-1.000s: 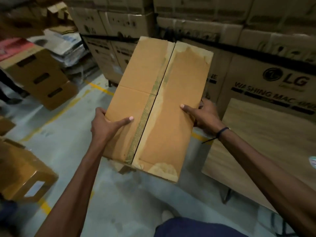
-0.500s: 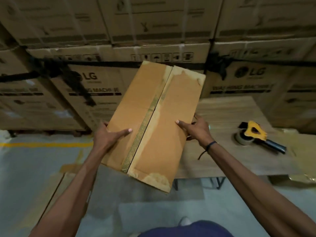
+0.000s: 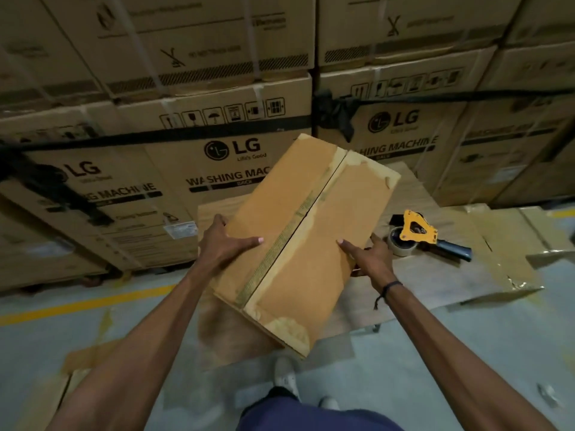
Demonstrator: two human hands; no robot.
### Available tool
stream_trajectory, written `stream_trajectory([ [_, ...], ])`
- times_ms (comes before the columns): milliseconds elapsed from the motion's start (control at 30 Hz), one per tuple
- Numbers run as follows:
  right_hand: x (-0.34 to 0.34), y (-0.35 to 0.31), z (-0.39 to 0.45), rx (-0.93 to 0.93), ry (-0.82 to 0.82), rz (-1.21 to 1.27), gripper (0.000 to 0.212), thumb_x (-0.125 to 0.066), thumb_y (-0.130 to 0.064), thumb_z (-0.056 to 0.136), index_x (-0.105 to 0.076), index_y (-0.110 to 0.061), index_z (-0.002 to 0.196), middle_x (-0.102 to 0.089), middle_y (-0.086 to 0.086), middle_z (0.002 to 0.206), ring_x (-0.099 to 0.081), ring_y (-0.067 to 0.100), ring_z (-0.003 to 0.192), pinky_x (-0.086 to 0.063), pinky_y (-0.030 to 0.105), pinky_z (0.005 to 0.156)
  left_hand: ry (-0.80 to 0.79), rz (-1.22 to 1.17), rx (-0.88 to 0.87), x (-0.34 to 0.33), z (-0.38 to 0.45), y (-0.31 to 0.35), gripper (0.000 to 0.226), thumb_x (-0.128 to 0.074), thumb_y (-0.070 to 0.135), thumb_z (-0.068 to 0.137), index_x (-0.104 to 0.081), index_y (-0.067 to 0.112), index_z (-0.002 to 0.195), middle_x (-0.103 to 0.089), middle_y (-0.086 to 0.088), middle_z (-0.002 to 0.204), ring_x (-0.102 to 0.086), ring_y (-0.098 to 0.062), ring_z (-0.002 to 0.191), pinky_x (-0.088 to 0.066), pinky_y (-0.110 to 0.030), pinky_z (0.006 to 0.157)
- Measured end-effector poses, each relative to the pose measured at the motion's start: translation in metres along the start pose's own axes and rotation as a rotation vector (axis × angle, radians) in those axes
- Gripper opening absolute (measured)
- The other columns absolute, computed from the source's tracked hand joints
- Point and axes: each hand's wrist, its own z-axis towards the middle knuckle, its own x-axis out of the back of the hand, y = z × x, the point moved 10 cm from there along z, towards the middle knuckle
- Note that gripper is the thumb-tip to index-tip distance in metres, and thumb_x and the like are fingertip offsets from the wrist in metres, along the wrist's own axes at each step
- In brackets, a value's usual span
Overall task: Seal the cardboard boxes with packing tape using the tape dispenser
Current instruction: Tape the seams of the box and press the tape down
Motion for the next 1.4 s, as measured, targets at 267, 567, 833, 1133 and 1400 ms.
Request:
stream_trajectory([
  [267, -0.017, 0.006, 0.050, -0.030, 0.142, 0.044, 0.050, -0.087, -0.059, 0.069, -0.066, -0.029, 0.102, -0.074, -0.002, 0.098, -0.073, 0.028, 0.085, -0.064, 0.049, 0.058, -0.180, 0.116, -0.140, -0.034, 0.122, 0.064, 0.103, -0.095, 0.066, 0.048, -0.048, 0.022, 0.128, -0.057, 0.001, 0.123, -0.057, -0.022, 0.110, -0.051, -0.038, 0.088],
  [567, -0.059, -0.003, 0.067, -0.084, 0.083, 0.157, 0.053, -0.078, -0.040, 0.092, -0.040, -0.029, 0.127, -0.069, 0.000, 0.088, -0.077, 0.027, 0.073, -0.063, 0.037, 0.059, -0.240, 0.477, -0.445, -0.124, 0.179, 0.101, 0.058, -0.052, 0.024, 0.100, -0.036, 0.015, 0.155, -0.036, -0.010, 0.162, -0.034, -0.027, 0.147, -0.026, -0.048, 0.120],
  [833, 0.024, 0.015, 0.099, -0.059, 0.189, 0.068, 0.037, -0.069, -0.026, 0.099, -0.053, -0.009, 0.128, -0.071, 0.014, 0.103, -0.077, 0.029, 0.075, -0.064, 0.039, 0.063, -0.337, 0.533, -0.652, -0.238, 0.101, 0.175, 0.090, -0.050, 0.068, 0.093, -0.016, 0.024, 0.163, -0.010, -0.006, 0.172, -0.006, -0.023, 0.158, -0.002, -0.055, 0.125],
  [1133, 0.165, 0.060, 0.166, -0.038, 0.305, -0.358, 0.040, -0.078, -0.005, 0.080, -0.060, 0.002, 0.116, -0.071, 0.024, 0.107, -0.066, 0.040, 0.097, -0.047, 0.037, 0.074, -0.379, 0.660, -0.581, -0.323, 0.099, 0.225, 0.133, -0.071, 0.085, 0.062, -0.005, 0.031, 0.163, 0.005, -0.005, 0.172, 0.001, -0.029, 0.158, 0.000, -0.058, 0.124],
  [1400, 0.198, 0.114, 0.243, -0.053, 0.048, -0.853, 0.059, -0.077, -0.030, 0.087, -0.050, -0.003, 0.132, -0.060, 0.024, 0.124, -0.055, 0.045, 0.118, -0.046, 0.048, 0.093, -0.377, 0.638, -0.467, -0.378, 0.107, 0.258, 0.136, -0.086, 0.066, 0.064, 0.005, 0.039, 0.162, 0.024, -0.009, 0.169, 0.018, -0.040, 0.155, 0.001, -0.076, 0.116],
])
